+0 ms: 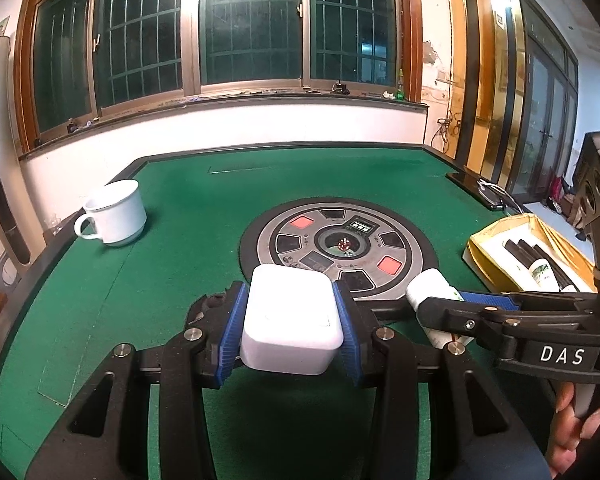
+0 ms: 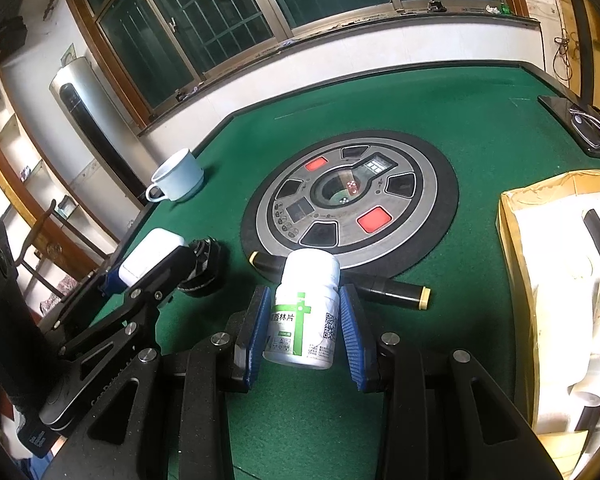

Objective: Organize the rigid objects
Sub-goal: 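Lift the white box and pill bottle above the table with both tools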

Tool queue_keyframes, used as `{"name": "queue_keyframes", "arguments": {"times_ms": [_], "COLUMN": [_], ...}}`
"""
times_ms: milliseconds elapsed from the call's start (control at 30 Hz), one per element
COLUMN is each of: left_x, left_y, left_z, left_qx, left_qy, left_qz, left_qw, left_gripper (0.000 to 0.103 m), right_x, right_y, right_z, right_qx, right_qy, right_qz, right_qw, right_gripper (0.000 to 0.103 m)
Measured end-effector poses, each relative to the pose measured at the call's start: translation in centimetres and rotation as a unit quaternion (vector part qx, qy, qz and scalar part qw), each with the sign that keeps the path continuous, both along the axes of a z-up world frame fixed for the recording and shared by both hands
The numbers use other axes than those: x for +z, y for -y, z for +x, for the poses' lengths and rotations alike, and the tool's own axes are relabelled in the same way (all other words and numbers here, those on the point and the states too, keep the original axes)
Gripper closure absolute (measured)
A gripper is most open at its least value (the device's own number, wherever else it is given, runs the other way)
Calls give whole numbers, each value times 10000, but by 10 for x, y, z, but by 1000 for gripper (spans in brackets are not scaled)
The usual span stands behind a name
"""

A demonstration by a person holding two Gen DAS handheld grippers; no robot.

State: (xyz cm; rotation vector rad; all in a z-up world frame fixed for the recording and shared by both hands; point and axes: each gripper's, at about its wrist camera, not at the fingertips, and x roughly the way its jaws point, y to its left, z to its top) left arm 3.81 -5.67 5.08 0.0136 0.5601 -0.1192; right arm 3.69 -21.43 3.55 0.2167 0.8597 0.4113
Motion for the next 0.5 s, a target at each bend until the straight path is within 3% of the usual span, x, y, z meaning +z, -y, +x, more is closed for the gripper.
{"name": "queue_keyframes", "arguments": {"times_ms": [200, 500], "left_x": [2, 0], "left_y": [-5, -1], "left_z": [3, 3], "left_qx": [-16, 43], "left_qy": [-21, -18], "left_qz": [-178, -109], "left_qw": [9998, 9999], "left_gripper": [62, 62], "right_x": [3, 3], "right_y": [5, 9], "right_z": [1, 1], "right_qx": [-67, -117], "right_qy": [37, 17], "right_qz": [65, 92], "right_qw": [10000, 9999], "right_gripper": [72, 72]}}
